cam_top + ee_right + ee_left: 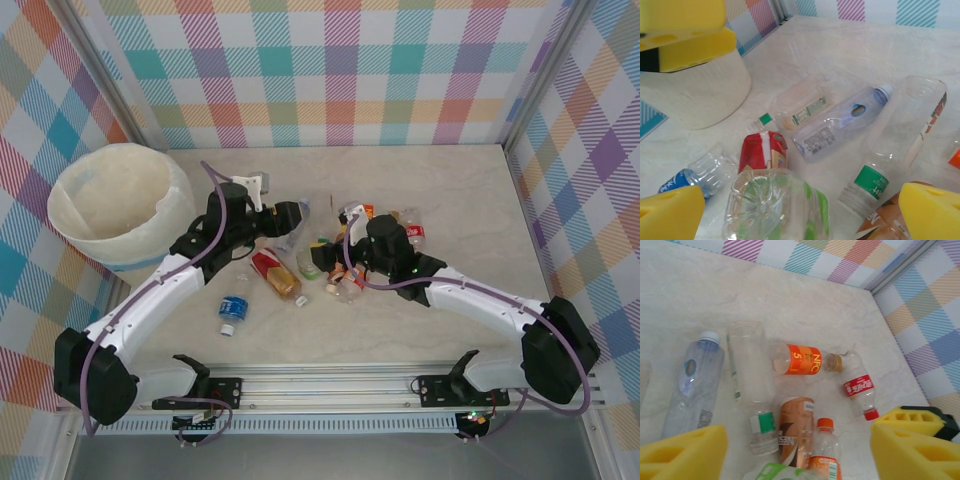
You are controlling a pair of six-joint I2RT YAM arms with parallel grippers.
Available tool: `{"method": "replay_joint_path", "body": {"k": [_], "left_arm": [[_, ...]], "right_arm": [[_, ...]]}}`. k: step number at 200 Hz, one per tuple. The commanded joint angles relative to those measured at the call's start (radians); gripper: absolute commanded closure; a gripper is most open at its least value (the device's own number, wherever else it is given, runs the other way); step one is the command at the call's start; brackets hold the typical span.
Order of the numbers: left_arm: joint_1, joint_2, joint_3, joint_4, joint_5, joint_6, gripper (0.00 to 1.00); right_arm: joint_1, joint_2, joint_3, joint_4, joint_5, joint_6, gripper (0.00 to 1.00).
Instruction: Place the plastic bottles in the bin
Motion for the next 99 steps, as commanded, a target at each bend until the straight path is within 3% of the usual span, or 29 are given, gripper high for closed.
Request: {"method": "replay_joint_path", "body": {"k": [1,22,48,76,99], "left_arm": [[-0.018,0.046,0.067,-0.096,-0.038,-0.027,0.13],[-0.025,0.086,0.108,-0.206,-0.021,-0.052,0.11],[-0.026,0.062,0.049,-0.231,-0.037,-0.133,0.08],[-0.026,-0.027,-0.035,-0.258,-0.147,-0.196,0.02],[-0.024,-0.102,-0.085,-0.301,-0.228,-0.224,0.00]], "right_arm": [[0.006,0.010,-0.010,-0.022,0.074,0.036,0.00],[0.005,0.011,-0.018,-0.039,0.087,0.046,0.00],[0.006,0.040,-0.016,-0.044,0.010,0.038,0.00],[0.006,0.111,-0.004,-0.023,-0.161,0.025,0.00],[0.006,0.192,0.013,-0.033,-0.214,0.018,0.03]]}}
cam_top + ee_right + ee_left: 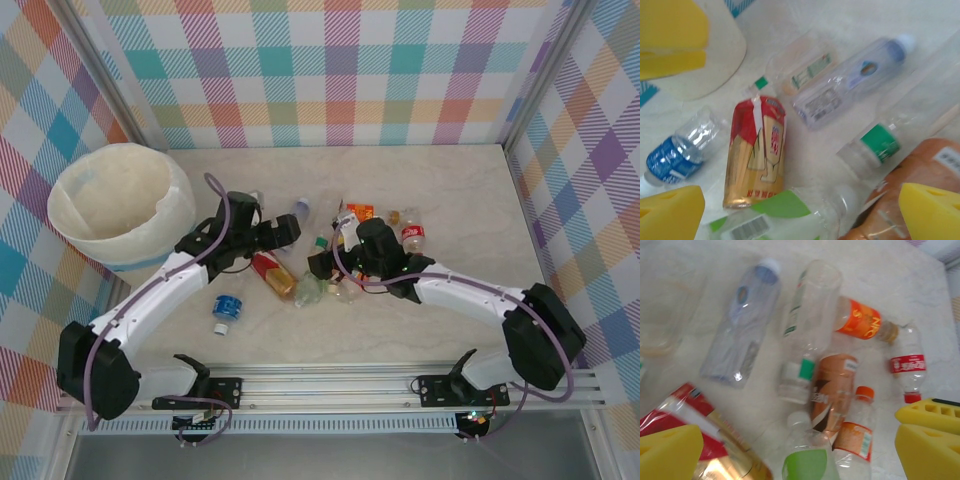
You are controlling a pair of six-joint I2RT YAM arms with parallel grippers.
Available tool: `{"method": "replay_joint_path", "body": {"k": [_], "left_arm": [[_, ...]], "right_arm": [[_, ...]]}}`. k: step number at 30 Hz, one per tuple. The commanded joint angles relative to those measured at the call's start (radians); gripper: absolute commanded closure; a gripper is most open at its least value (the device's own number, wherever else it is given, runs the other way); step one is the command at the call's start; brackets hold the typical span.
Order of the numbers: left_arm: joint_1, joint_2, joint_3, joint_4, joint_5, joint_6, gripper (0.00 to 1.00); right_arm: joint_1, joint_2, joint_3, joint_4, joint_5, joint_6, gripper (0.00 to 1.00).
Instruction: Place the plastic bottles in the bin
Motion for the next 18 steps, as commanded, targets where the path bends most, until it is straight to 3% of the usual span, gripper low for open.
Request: {"method": "replay_joint_path", "body": {"k": [1,11,18], "left_arm": [[-0.011,-0.101,-0.050,-0.076,-0.122,-0.065,0.00],[0.037,-0.213,-0.157,-0.264,-0.311,-0.158,0.00],[0.138,-0.236,-0.282,-0.231,-0.312,-0.173,0.00]], "right_arm": [[0.006,0.081,0.016,-0.007,-0.123,-0.007,0.04],[0.024,0.189,0.013,-0.001,-0.031,-0.067,0.07],[0.024,0.137,-0.008,0.026,0.028,-0.055,0.05]]}}
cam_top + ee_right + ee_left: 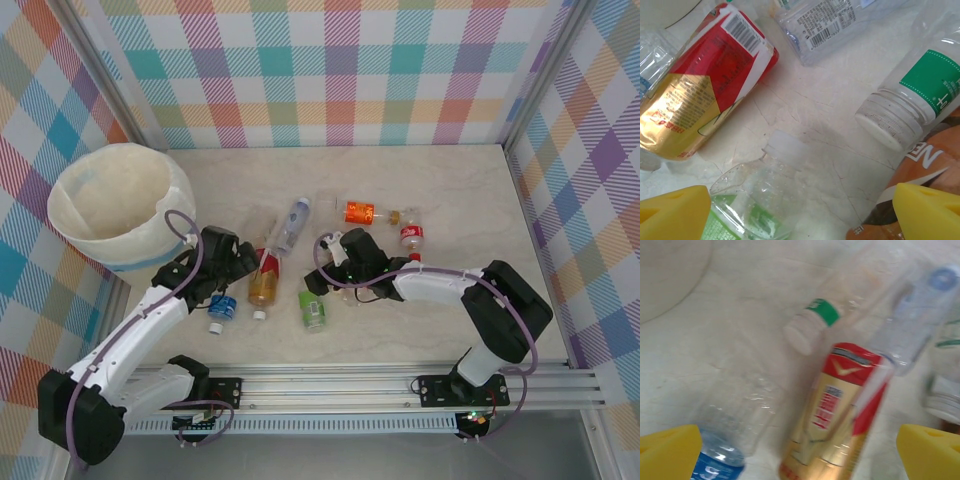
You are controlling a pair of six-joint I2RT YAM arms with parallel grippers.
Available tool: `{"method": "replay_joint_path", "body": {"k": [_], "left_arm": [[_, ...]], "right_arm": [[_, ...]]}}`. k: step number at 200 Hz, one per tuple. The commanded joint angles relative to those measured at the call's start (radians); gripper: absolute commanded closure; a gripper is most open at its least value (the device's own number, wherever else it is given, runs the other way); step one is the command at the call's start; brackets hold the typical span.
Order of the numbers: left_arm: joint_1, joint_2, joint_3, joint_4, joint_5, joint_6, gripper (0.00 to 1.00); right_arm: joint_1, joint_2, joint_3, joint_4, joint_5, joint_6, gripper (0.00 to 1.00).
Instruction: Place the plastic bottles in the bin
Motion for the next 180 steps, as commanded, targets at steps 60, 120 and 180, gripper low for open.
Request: {"method": "replay_joint_path", "body": {"k": [60,120,180], "left_arm": [[0.060,0.031,-0.215,0.162,0.085,-0.015,0.00],[0.023,0.130,-0.248,0.211,0.157,0.070,0.01],[0.020,0.127,-0.236,0.215,0.195,0.089,0.29]], "right_arm": [[0.005,-0.102,-0.033,0.067,0.124,-0.005,0.04],[0.005,-0.136,-0.038,0.112,0.162,0.010,0.03],[0.004,-0.156,-0.044,0.144,0.201,0.024,0.03]]}}
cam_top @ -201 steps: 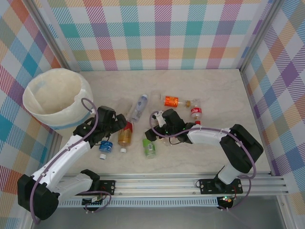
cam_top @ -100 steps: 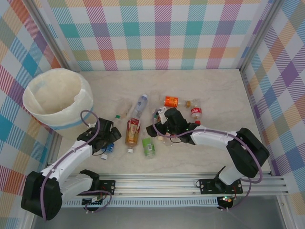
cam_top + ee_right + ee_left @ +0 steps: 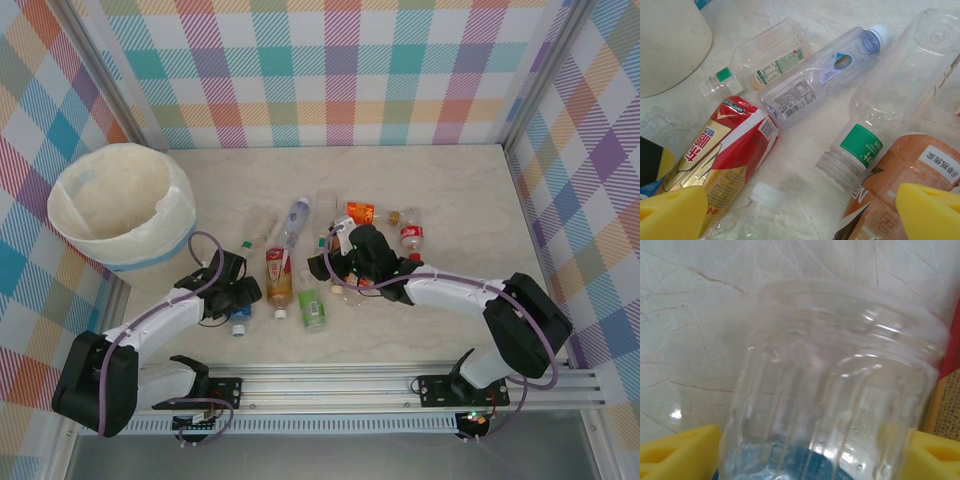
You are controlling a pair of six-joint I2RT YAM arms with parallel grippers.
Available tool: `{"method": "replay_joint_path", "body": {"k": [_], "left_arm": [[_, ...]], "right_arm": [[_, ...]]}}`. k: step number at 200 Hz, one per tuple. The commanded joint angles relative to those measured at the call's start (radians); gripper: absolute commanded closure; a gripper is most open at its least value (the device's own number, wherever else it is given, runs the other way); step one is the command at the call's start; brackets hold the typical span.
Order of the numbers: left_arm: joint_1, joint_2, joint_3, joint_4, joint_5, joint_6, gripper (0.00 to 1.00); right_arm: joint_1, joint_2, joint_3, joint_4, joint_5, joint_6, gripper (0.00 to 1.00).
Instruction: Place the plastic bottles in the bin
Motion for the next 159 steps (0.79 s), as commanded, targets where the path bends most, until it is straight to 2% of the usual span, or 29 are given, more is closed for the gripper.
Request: {"method": "replay_joint_path", "body": {"k": [1,29,58,77,104,129,159], "left_arm": [[-0.004,-0.032,0.004,0.011,0.032,0.018,0.29],[-0.004,-0.177,0.022,-0.020,0.035,0.027,0.41],[-0.004,-0.358,0.076,0.004,0.129,0.073,0.44],[-0.001,-0.420,0.173,-0.028,0.111,0.113,0.44],[0.009,-0.363,0.398,-0.137,-0.049,0.220,0.48],[0.034,-0.271,0.580,-0.143,-0.231,0.348,0.51],[0.145,-0.190,0.718,-0.073,-0.257,0.417,0.52]], "right_arm": [[0.004,-0.042,-0.013,0.051,0.037,0.014,0.03],[0.005,-0.059,-0.019,0.069,0.075,0.012,0.03],[0.004,-0.078,-0.021,0.096,0.123,0.014,0.03],[0.005,-0.088,-0.022,0.114,0.145,0.015,0.03],[0.005,-0.096,-0.021,0.134,0.158,0.024,0.03],[0.004,-0.096,-0.017,0.138,0.154,0.026,0.03],[0.005,-0.101,-0.021,0.125,0.166,0.030,0.03]]}}
